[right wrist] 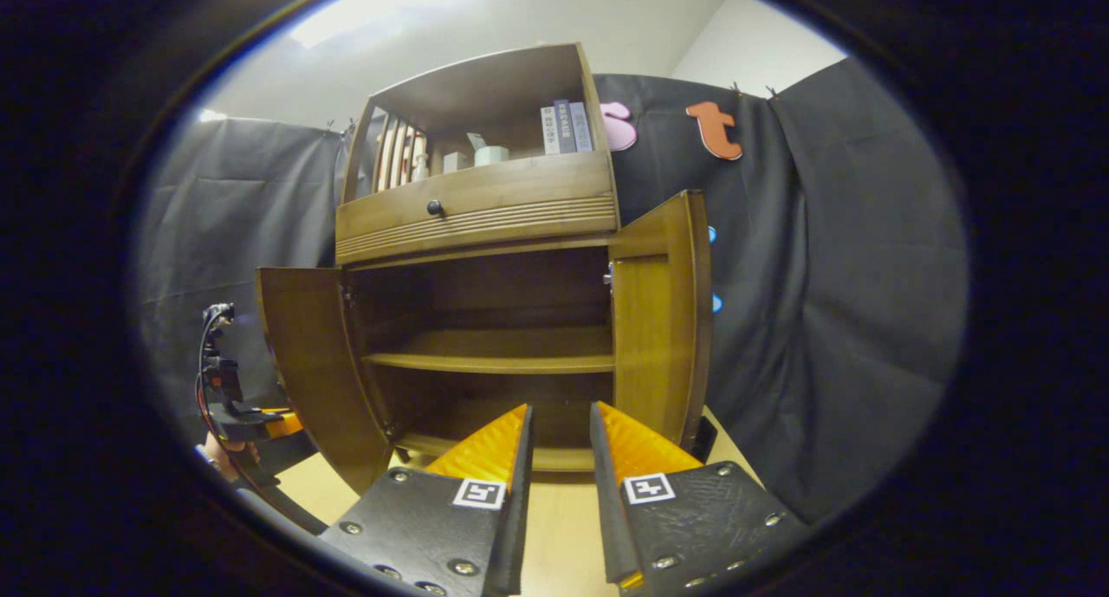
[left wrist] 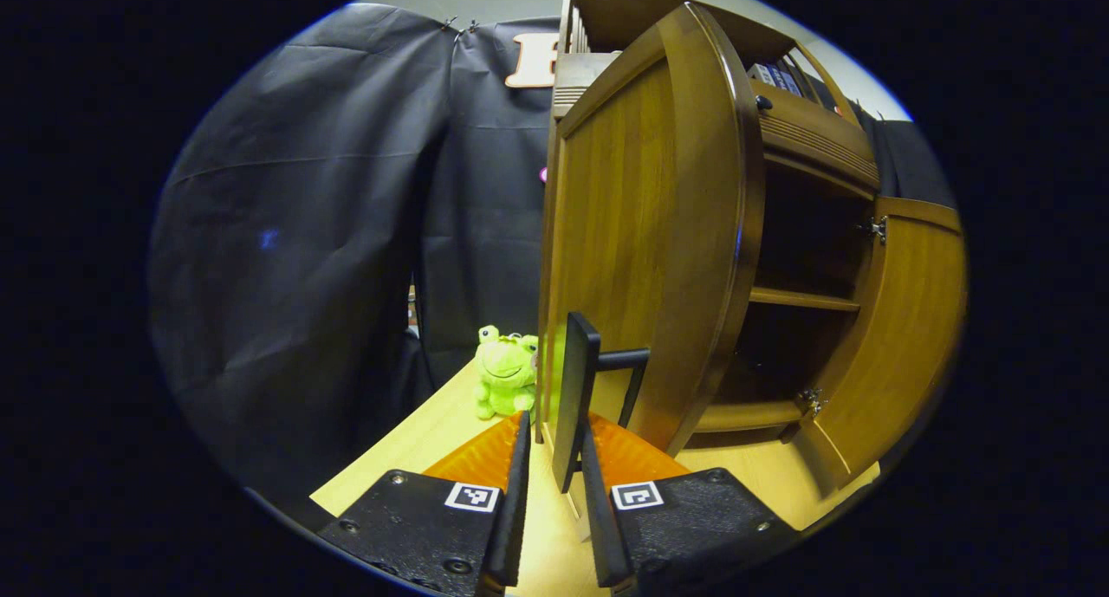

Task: Open the right door of the double-door shoe cabinet with the right hand, and open the left door with the left hand.

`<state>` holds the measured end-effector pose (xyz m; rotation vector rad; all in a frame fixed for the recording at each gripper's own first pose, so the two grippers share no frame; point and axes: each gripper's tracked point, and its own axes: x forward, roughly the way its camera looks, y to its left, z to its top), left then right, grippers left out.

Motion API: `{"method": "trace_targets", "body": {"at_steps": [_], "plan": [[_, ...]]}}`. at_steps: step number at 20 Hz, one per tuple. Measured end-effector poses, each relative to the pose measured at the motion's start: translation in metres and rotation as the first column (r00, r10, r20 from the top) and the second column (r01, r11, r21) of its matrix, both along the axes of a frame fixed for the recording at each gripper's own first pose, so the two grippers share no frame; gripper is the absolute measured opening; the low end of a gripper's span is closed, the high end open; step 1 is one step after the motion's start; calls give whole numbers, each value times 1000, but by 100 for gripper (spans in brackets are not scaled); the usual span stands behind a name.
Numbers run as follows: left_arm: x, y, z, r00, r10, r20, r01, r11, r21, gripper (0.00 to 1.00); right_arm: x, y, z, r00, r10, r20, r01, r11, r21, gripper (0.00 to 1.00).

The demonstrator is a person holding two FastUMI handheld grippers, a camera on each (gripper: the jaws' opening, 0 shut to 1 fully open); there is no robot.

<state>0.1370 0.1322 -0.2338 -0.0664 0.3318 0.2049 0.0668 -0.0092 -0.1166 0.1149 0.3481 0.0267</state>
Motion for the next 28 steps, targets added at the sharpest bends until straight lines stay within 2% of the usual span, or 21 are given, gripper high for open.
{"method": "trace_targets", "body": {"at_steps": [2, 3, 6, 20, 21, 22, 24, 28], "plan": [[-6, 9, 2, 1000, 26, 1, -26, 1000, 10, 34, 3, 3, -3, 1000, 8, -3, -8, 1000, 1, 35], [-5, 10, 2, 1000, 30, 4, -30, 1000, 5, 28, 4, 4, -4, 1000, 11, -4, -11, 1000, 4, 35], [-6, 12, 2, 999, 51, 8, -51, 999, -10, 35, 6, 8, -6, 1000, 22, -8, -21, 1000, 11, 35], [-22, 43, 10, 985, 172, 24, -172, 985, 0, 35, 15, 25, -15, 998, 59, -13, -58, 998, 34, 36], [-23, 45, 10, 982, 185, 25, -185, 983, -1, 35, 16, 26, -15, 998, 61, -13, -60, 998, 36, 35], [-23, 48, 9, 980, 198, 26, -198, 980, -3, 35, 15, 27, -15, 998, 63, -12, -63, 997, 38, 27], [-26, 51, 10, 975, 222, 30, -222, 975, -8, 35, 16, 29, -15, 998, 68, -11, -68, 997, 37, 27], [-25, 46, 13, 974, 221, 41, -220, 975, -28, 35, 18, 32, -15, 997, 76, -9, -76, 996, 45, 27]]}}
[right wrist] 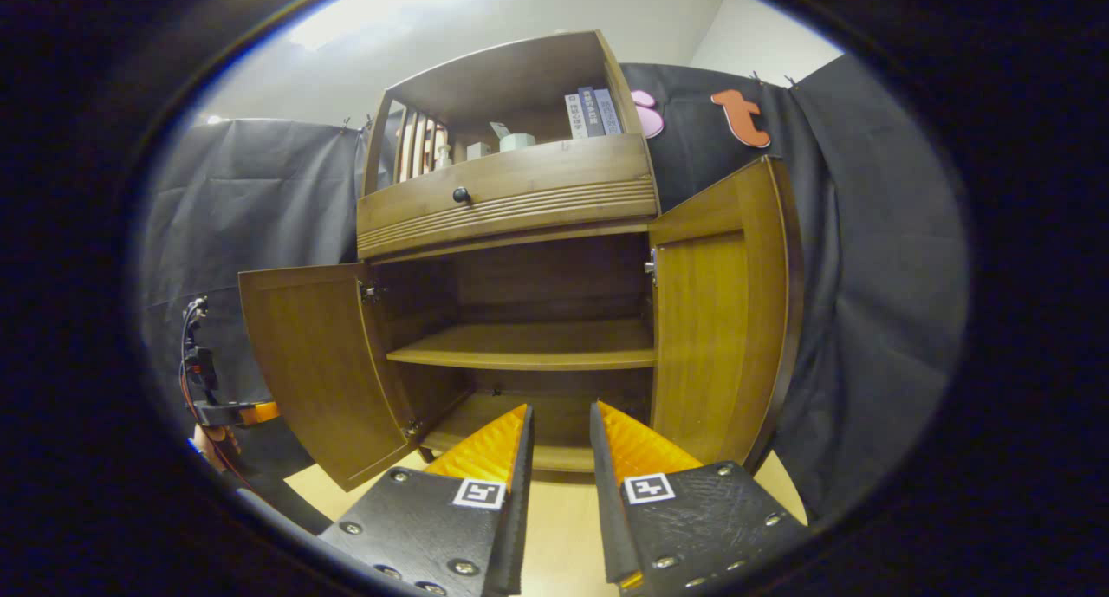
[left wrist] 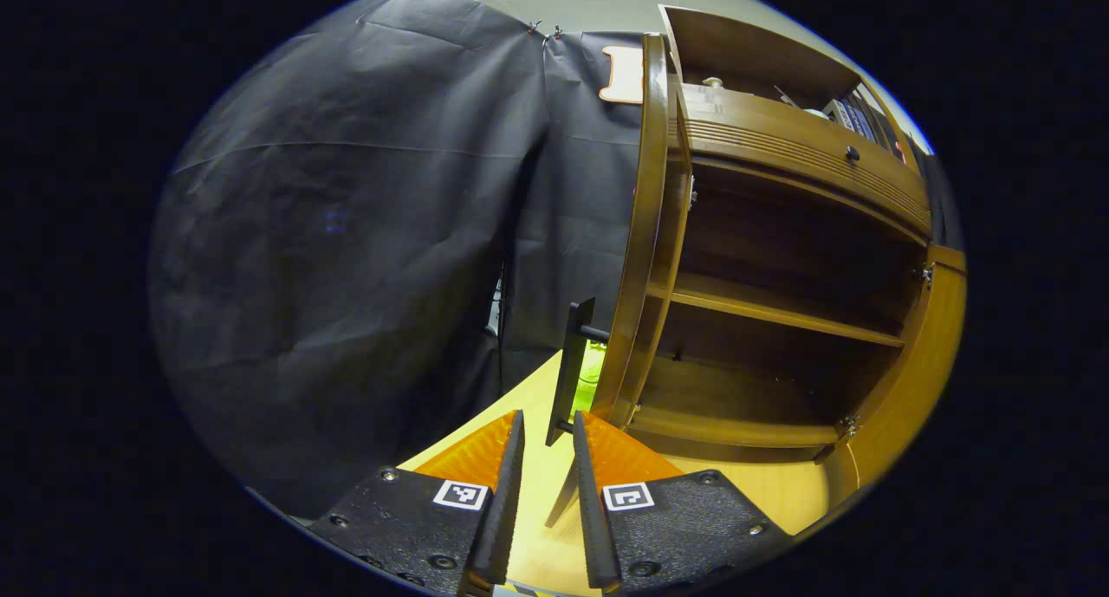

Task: Open the right door of the double-door shoe cabinet with the right hand, and open the left door with the left hand.

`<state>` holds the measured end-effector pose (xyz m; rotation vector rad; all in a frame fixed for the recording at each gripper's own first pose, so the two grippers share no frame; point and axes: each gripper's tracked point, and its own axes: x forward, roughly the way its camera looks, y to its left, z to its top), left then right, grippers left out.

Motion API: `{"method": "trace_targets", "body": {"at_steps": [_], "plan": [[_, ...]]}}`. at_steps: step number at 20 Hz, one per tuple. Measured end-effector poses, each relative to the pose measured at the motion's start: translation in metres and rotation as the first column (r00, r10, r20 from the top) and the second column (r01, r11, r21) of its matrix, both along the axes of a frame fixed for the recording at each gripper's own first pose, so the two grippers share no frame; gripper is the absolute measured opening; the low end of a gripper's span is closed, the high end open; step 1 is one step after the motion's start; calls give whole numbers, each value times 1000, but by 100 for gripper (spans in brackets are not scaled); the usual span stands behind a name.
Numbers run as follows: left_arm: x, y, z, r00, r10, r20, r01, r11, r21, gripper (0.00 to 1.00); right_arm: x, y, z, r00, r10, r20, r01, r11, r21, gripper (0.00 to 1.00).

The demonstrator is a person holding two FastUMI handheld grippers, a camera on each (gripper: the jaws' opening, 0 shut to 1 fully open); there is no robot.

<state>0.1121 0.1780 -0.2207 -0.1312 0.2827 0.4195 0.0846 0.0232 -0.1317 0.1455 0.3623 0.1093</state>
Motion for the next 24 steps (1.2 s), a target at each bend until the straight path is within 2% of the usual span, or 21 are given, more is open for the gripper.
{"method": "trace_targets", "body": {"at_steps": [3, 4, 5, 6, 7, 8, 10, 12, 13, 14, 15, 20, 24], "plan": [[-1, -2, 4, 1000, -6, 5, 6, 1000, 7, 35, 0, 1, 1, 1000, 4, -1, -4, 1000, 7, 27], [1, -6, 9, 999, -19, 26, 19, 1000, 2, 27, 0, 2, 1, 1000, 4, 0, -4, 1000, 8, 27], [5, -12, 12, 998, -34, 46, 34, 999, -5, 35, 0, 1, 1, 1000, 4, 0, -4, 1000, 8, 27], [9, -18, 15, 997, -48, 61, 49, 999, -7, 27, -2, 1, 1, 1000, 3, 1, -3, 1000, 9, 27], [11, -22, 18, 995, -62, 74, 62, 998, -5, 35, -2, 0, 2, 1000, 0, 2, 0, 1000, 10, 27], [13, -28, 22, 993, -79, 85, 80, 997, -1, 27, -3, -1, 3, 1000, -3, 3, 3, 1000, 9, 27], [18, -41, 31, 986, -125, 109, 124, 992, 11, 26, -5, -5, 5, 1000, -11, 7, 11, 1000, 1, 27], [25, -55, 42, 974, -186, 129, 183, 983, 33, 35, -7, -9, 9, 1000, -25, 13, 25, 1000, -8, 27], [29, -62, 48, 966, -220, 135, 216, 976, 40, 27, -8, -12, 13, 999, -35, 18, 35, 999, -13, 27], [32, -72, 55, 956, -254, 146, 250, 967, 49, 27, -9, -16, 20, 999, -43, 29, 44, 999, -17, 36], [35, -79, 63, 945, -285, 161, 278, 959, 61, 34, -8, -19, 28, 998, -53, 43, 54, 998, -21, 35], [40, -124, 100, 878, -427, 217, 410, 904, 120, 34, -6, -36, 80, 987, -109, 116, 112, 994, -16, 35], [45, -168, 122, 803, -533, 267, 526, 844, 107, 34, -3, -43, 119, 977, -140, 163, 140, 990, 14, 36]]}}
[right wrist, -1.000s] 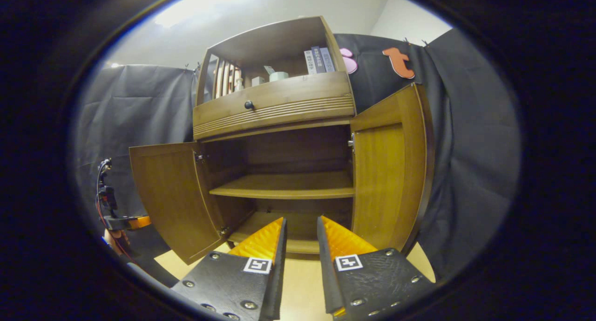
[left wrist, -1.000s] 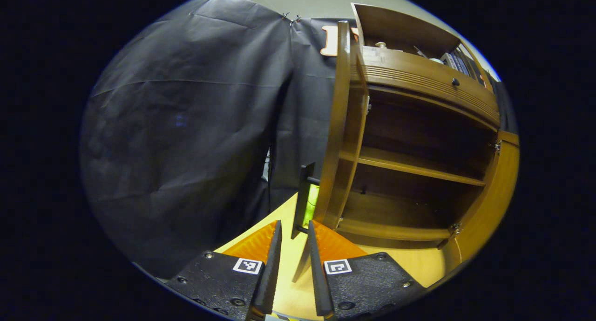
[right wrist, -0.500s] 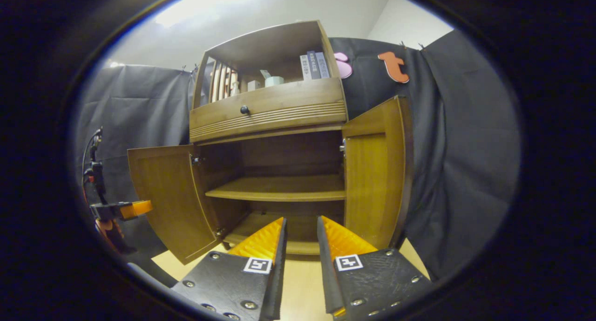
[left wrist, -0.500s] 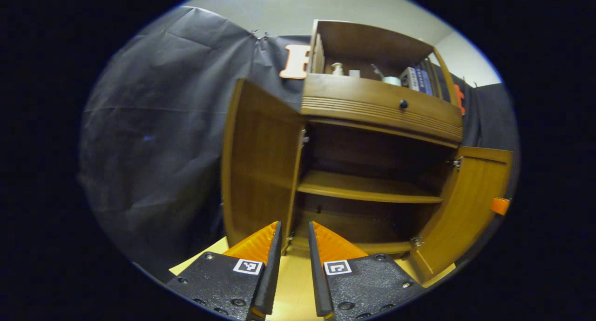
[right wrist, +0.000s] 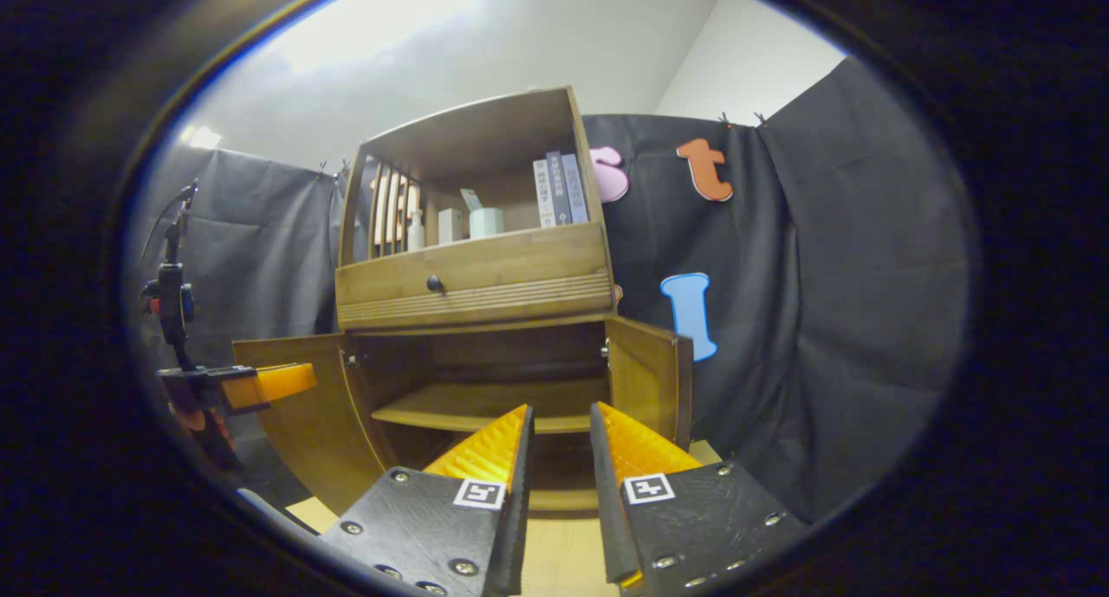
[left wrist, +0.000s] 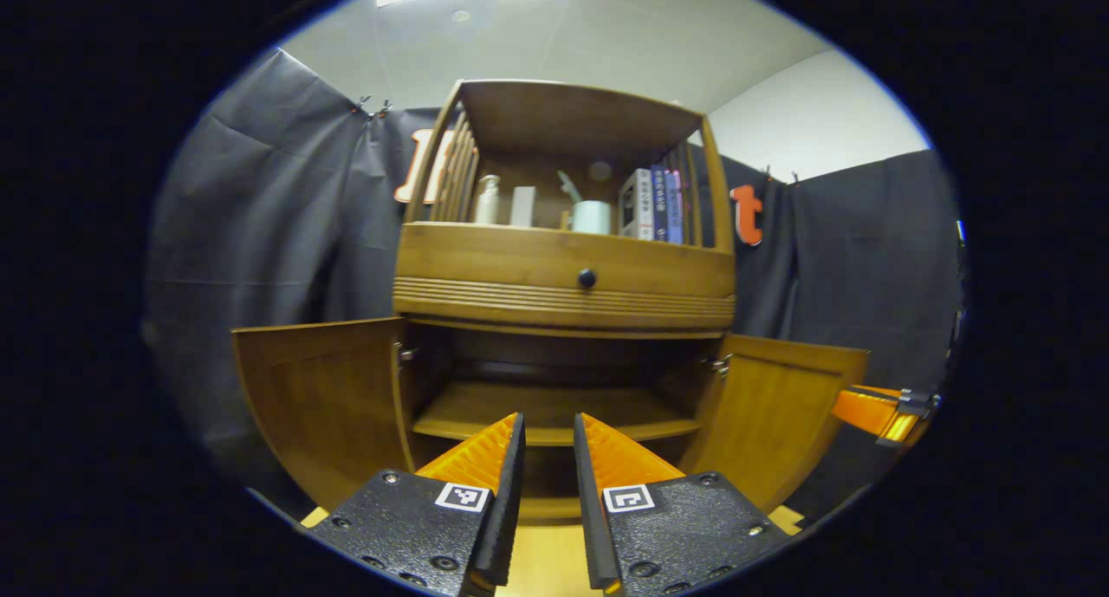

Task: Open the right door of the double-door shoe cabinet with the right hand, and open the left door with the left hand.

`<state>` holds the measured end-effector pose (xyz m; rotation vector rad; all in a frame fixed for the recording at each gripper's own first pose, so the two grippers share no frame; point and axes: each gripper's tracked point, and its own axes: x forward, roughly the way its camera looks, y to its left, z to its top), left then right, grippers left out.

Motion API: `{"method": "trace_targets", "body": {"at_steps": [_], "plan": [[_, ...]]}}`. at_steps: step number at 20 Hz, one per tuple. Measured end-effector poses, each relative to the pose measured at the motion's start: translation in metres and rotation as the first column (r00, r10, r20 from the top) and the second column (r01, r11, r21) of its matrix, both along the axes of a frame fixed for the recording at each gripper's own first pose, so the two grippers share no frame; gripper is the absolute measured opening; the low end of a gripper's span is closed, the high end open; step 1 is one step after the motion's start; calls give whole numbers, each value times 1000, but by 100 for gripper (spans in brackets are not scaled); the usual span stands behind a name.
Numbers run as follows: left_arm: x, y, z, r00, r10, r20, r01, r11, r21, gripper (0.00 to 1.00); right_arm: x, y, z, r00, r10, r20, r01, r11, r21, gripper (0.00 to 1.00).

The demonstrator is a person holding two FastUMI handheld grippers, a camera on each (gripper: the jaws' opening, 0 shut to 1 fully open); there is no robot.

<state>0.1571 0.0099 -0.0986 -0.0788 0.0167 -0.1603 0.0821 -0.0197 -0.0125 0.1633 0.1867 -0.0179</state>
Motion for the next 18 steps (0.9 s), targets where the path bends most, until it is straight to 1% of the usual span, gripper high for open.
{"method": "trace_targets", "body": {"at_steps": [2, 4, 5, 6, 7, 8, 9, 11, 12, 13, 14, 15, 16, 17, 18], "plan": [[-3, -19, 8, 999, -49, 7, 49, 999, -18, 34, 0, 0, 18, 1000, -3, 29, 4, 1000, -7, 37], [-5, -32, 16, 997, -78, 26, 78, 997, -9, 26, -1, 0, 32, 998, -5, 60, 7, 1000, -28, 37], [-5, -34, 19, 995, -87, 39, 87, 996, 1, 27, -1, 1, 37, 997, -5, 72, 7, 999, -40, 27], [-6, -36, 21, 994, -94, 49, 93, 996, 12, 26, -3, 2, 43, 996, -2, 84, 6, 999, -52, 27], [-5, -37, 22, 994, -96, 54, 95, 995, 23, 42, -3, 4, 47, 996, 1, 94, 5, 998, -61, 47], [-6, -39, 23, 993, -102, 59, 101, 994, 31, 42, -5, 4, 49, 995, -3, 100, 10, 998, -70, 37], [-6, -41, 22, 992, -108, 62, 106, 994, 36, 48, -5, 7, 53, 994, 7, 112, 1, 998, -70, 47], [-11, -46, 27, 992, -104, 74, 102, 994, 40, 59, -6, 10, 58, 992, 9, 127, 0, 997, -77, 51], [-12, -48, 28, 992, -103, 78, 100, 994, 39, 69, -9, 8, 58, 991, 4, 133, 7, 997, -82, 59], [-12, -49, 28, 992, -100, 82, 98, 995, 36, 79, -6, 13, 59, 990, 11, 137, 0, 997, -83, 53], [-11, -48, 31, 992, -93, 85, 90, 995, 37, 89, -9, 13, 60, 990, 13, 138, -2, 997, -83, 74], [-13, -42, 30, 993, -82, 86, 79, 996, 41, 99, -8, 13, 59, 990, 14, 139, -2, 997, -83, 82], [-10, -41, 31, 993, -71, 92, 67, 997, 47, 96, -7, 13, 59, 990, 12, 138, -1, 996, -84, 93], [-10, -41, 32, 993, -67, 95, 62, 997, 51, 93, -8, 13, 58, 990, 9, 138, 3, 996, -84, 98], [-10, -42, 31, 993, -67, 96, 63, 997, 53, 93, -7, 11, 58, 990, 5, 137, 7, 996, -83, 93]]}}
